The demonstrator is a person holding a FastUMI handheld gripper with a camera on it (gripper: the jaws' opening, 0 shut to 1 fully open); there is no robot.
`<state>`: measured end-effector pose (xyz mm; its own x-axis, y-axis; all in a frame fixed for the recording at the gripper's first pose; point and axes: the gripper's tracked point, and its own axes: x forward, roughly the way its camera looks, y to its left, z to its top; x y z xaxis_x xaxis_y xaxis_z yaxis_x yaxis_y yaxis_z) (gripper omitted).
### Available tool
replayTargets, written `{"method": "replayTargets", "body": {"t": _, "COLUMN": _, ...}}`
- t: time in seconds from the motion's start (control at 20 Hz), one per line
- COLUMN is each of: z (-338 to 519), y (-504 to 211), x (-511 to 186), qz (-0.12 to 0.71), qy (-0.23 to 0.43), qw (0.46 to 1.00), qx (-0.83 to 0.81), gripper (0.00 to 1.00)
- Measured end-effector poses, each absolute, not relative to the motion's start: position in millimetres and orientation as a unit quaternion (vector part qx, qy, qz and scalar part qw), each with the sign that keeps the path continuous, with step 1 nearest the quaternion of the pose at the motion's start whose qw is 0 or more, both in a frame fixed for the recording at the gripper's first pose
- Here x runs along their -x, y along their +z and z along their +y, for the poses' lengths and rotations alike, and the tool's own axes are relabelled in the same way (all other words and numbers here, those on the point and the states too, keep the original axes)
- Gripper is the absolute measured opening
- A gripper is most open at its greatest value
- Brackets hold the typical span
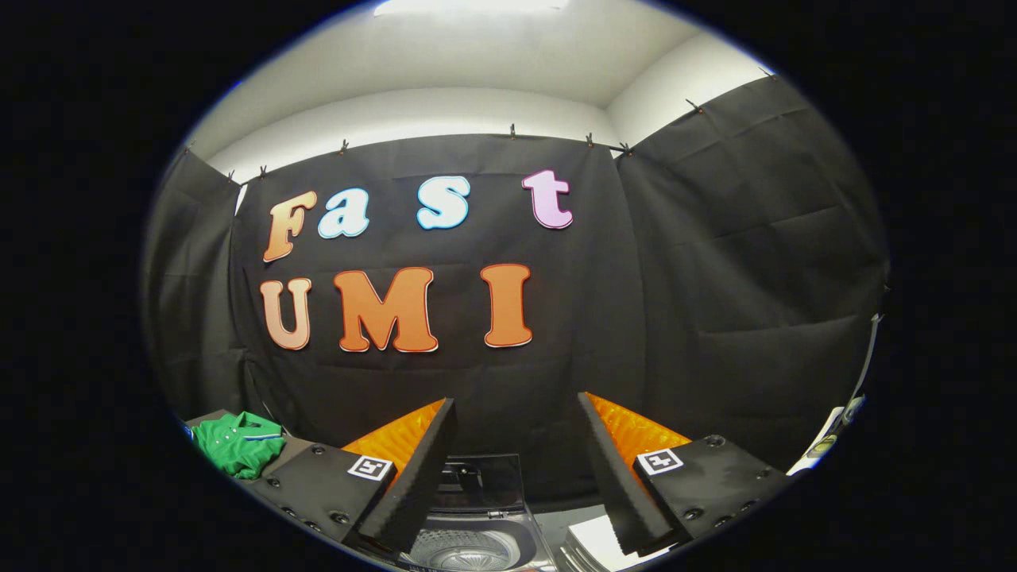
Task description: Put the clothes into the washing machine and then close the washing machine lid.
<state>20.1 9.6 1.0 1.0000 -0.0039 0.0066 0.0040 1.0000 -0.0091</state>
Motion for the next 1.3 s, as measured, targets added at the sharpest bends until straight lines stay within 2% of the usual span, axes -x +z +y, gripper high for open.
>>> {"method": "replayTargets", "body": {"t": 0.8, "z": 35.7, "y": 1.0, "x": -17.3, "qz": 0.000, "qy": -0.008, "qw": 1.000, "qx": 0.015, "gripper": 0.96}}
{"method": "replayTargets", "body": {"t": 1.05, "z": 92.9, "y": 5.2, "x": -19.0, "qz": -0.008, "qy": 0.006, "qw": 1.000, "qx": 0.028, "gripper": 0.96}}
{"method": "replayTargets", "body": {"t": 1.3, "z": 199.9, "y": -5.1, "x": -17.6, "qz": -0.003, "qy": 0.049, "qw": 0.999, "qx": 0.019, "gripper": 0.96}}
